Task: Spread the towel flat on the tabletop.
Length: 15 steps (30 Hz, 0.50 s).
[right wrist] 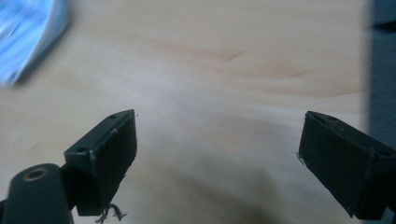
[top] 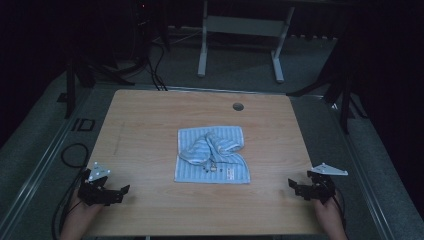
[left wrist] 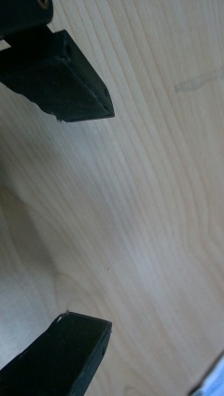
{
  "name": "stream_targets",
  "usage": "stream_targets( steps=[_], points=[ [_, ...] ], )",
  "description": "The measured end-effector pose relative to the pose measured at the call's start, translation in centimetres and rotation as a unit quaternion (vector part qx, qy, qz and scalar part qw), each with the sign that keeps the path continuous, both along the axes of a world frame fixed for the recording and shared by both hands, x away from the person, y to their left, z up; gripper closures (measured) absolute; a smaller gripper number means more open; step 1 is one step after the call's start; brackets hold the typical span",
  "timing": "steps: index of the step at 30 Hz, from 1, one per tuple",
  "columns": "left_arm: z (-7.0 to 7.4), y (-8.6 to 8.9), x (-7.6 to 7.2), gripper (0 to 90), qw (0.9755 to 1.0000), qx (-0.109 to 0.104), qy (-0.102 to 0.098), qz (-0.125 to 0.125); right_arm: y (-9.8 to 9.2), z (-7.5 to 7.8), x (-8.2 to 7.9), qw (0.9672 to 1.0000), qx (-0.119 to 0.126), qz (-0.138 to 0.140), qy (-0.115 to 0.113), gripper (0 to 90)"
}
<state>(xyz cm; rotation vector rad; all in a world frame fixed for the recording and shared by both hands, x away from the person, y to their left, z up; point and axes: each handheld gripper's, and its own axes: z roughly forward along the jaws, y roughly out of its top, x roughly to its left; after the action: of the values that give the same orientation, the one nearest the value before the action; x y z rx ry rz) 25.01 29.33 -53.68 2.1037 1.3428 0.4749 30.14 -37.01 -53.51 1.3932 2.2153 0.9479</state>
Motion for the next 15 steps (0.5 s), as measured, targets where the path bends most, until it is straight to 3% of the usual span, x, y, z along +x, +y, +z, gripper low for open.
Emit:
stream_targets(
  steps=[1,4,7,9,12,15],
  points=[
    [0.3,-0.1,0.2,1.4,0.9999,0.002,0.013,-0.004,0.2,0.0,0.2,0.9996,-0.008,0.018,0.022,11.4],
    [0.9,-0.7,0.7,3.8,0.9982,0.032,0.048,-0.018,0.9,0.4,0.7,0.9966,-0.05,0.049,0.045,13.1],
    [1.2,-1.3,1.2,3.3,0.9959,0.04,0.07,-0.041,1.4,0.8,1.0,0.9936,-0.055,0.072,0.067,13.2],
    [1.1,-1.6,1.5,2.7,0.9934,0.046,0.092,-0.051,1.6,0.9,1.3,0.9896,-0.064,0.091,0.091,13.2],
    [1.2,-2.3,1.8,2.7,0.9906,0.056,0.104,-0.07,2.2,0.9,1.5,0.9825,-0.085,0.115,0.119,13.2],
    [1.3,-3.0,2.3,2.8,0.9849,0.063,0.129,-0.096,2.8,1.0,1.7,0.976,-0.099,0.131,0.143,13.2]
  ],
)
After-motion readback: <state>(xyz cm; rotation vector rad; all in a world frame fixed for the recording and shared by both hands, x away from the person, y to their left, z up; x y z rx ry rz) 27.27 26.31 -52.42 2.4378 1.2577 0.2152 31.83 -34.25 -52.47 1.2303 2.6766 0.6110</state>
